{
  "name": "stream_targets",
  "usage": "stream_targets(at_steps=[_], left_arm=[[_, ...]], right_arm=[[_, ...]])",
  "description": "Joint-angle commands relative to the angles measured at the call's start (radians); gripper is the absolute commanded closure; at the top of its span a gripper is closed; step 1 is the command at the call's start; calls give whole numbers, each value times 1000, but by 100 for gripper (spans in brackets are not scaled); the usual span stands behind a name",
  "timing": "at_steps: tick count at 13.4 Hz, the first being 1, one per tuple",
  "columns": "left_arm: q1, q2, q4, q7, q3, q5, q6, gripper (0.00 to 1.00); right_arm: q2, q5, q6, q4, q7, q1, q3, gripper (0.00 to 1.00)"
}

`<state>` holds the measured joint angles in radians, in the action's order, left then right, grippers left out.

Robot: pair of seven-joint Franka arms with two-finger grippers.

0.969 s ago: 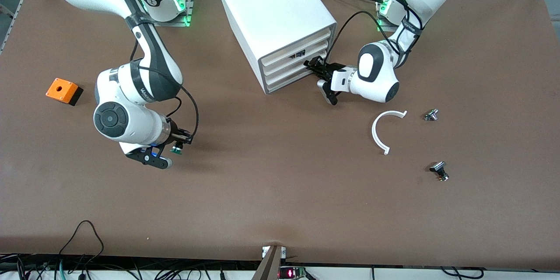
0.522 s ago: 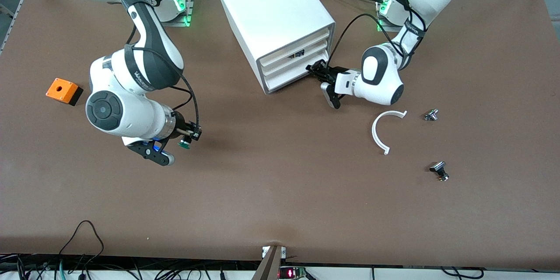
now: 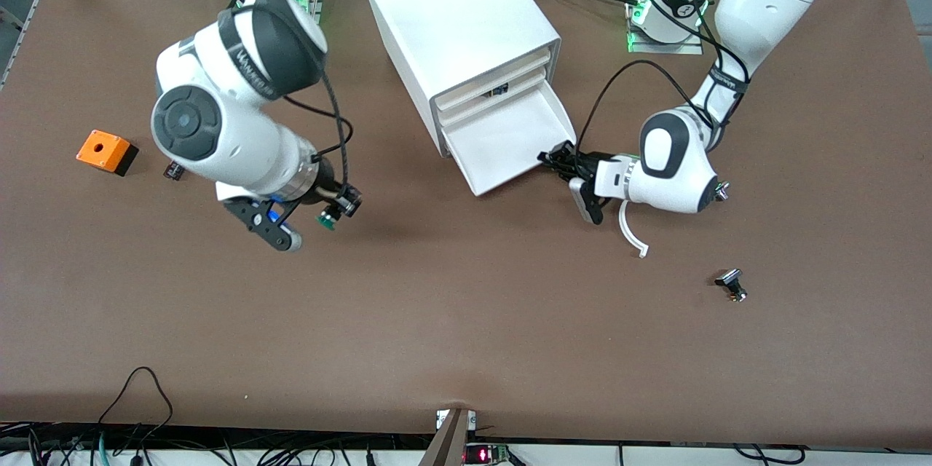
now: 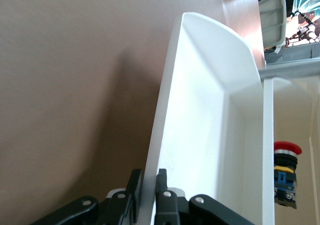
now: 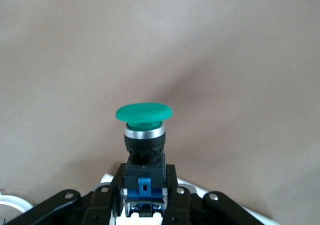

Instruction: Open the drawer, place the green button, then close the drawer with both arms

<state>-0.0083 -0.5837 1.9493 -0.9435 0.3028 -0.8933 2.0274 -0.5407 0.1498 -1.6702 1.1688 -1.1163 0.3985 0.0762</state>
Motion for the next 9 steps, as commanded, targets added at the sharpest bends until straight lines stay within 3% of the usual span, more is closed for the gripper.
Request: stream_targets(at_steps=[1,6,8,9], left_arm=[[39,-79,-145,23,9,54,-47,100],[82,-79,-162,25,7,88,-98,100],[97,-71,-161,23,9,103,-108,2],[99,-67,-162,25,9,103,-114,0]], right_arm=[[8,4,7,-41,-208,83,13,100],[-11,-19,-103,-87,-523,212,8,100],[-36,-35,-173,-84,-626,252,7,100],[-54,-51,-202,-84,-675,272,8,100]])
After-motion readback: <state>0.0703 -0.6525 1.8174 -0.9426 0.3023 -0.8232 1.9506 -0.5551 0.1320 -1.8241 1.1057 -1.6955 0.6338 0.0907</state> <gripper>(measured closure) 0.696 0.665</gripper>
